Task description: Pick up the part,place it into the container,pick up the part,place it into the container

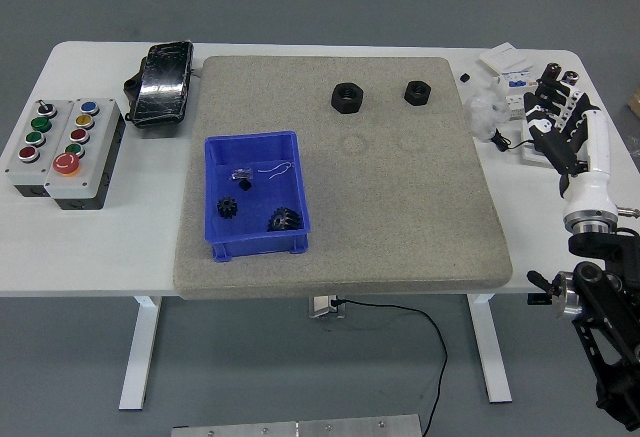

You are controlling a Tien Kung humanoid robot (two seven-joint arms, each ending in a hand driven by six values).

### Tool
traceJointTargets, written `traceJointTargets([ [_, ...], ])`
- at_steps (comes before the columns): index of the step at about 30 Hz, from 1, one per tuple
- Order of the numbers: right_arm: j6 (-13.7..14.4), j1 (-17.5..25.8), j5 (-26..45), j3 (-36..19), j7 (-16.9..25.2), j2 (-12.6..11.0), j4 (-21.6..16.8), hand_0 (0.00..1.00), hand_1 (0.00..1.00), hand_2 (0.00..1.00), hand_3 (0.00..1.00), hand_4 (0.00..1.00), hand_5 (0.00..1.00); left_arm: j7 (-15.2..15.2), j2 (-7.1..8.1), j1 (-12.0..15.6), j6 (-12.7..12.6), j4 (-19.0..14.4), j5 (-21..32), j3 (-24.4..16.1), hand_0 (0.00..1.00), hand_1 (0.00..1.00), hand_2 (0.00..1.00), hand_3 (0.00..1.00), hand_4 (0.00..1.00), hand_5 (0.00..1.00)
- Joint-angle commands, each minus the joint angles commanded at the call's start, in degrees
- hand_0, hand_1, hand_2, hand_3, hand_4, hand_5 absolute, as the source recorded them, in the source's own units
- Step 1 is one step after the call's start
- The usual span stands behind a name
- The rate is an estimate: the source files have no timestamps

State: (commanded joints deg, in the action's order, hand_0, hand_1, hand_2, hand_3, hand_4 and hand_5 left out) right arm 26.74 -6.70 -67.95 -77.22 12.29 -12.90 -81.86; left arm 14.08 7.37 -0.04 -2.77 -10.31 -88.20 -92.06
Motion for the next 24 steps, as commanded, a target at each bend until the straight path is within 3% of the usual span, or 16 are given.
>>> traceJointTargets([
  [12,0.1,0.4,0.0,-0.9,0.1,0.3,-0.3,0.690,0.726,0.734,0.693,0.779,0.387,0.1,0.45,0.8,0.1,0.0,-1.2,-0.8,0.663,0.629,0.551,0.603,0.698,0.376],
  [24,0.1,1.1,0.7,-3.8,1.0,0.4,-1.2,0.693,0.722,0.731,0.686,0.789,0.419,-0.2,-1.36,0.9,0.1,0.0,-0.6,-0.5,0.664,0.629,0.551,0.603,0.698,0.373],
])
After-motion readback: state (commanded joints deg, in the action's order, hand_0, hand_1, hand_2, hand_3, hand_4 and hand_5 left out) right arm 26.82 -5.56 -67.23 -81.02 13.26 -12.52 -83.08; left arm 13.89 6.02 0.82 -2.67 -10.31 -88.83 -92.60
